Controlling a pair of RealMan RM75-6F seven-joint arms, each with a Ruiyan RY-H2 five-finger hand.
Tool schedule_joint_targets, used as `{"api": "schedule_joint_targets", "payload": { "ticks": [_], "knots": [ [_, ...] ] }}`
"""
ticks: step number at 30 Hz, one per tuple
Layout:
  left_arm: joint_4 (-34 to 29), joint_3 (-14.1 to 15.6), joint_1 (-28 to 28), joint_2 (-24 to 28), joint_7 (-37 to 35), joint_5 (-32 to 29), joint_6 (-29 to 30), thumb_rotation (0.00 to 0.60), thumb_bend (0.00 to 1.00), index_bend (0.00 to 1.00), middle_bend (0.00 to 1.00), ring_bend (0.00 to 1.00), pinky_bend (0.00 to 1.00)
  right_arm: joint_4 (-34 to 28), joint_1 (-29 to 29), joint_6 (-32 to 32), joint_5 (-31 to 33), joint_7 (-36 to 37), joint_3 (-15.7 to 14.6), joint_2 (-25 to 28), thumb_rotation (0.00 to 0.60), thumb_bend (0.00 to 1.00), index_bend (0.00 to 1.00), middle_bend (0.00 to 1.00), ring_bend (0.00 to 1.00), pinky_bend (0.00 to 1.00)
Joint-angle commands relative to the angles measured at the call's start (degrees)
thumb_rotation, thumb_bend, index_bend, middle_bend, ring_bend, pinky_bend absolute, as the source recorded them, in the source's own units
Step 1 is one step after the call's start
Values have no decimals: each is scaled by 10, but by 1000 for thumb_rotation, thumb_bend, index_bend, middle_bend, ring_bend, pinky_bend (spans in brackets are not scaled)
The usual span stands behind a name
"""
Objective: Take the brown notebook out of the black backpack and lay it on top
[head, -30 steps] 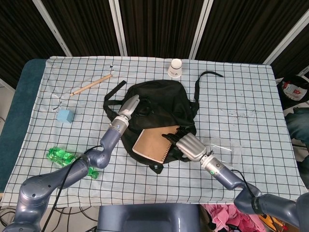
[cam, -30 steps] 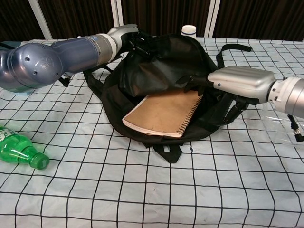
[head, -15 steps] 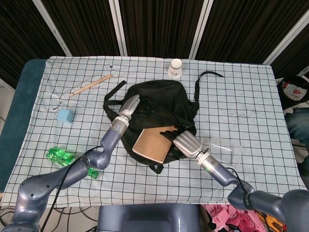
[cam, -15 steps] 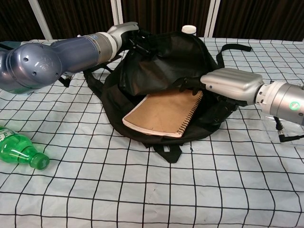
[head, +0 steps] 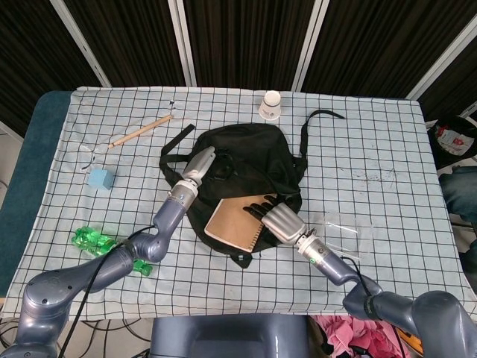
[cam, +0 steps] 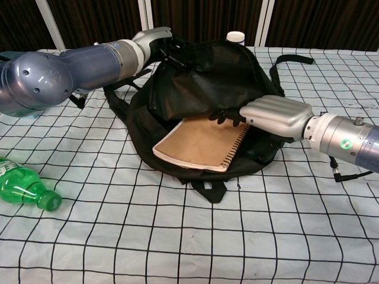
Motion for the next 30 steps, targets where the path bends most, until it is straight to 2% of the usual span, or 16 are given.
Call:
{"api": "schedule_joint_targets", "payload": {
  "ticks": [1,6,16,19,24,30],
  "knots": [
    [-3,-1,0,1,2,-1,1,600,503,590,599,289,111,14,1,15,-5,13,-2,-14,600,178,161,204,269,147],
    [-14,0,2,6,13,-2,9,600,503,590,600,289,111,53,4,34,-6,48,1,-47,600,205,231,249,295,147],
    [-37,0,6,19,38,-14,16,600,503,590,599,289,111,118,11,52,-3,78,4,-95,600,242,261,272,303,147],
    [-42,2,7,22,46,-19,15,600,503,590,600,289,111,142,12,53,1,84,6,-109,600,282,293,296,318,158],
    [-56,4,8,27,61,-27,16,600,503,590,600,289,111,177,12,69,4,108,9,-131,600,396,410,377,379,203],
    [-67,3,8,30,74,-34,22,600,503,590,600,289,111,191,14,71,17,145,17,-144,600,455,485,431,423,223]
  ]
}}
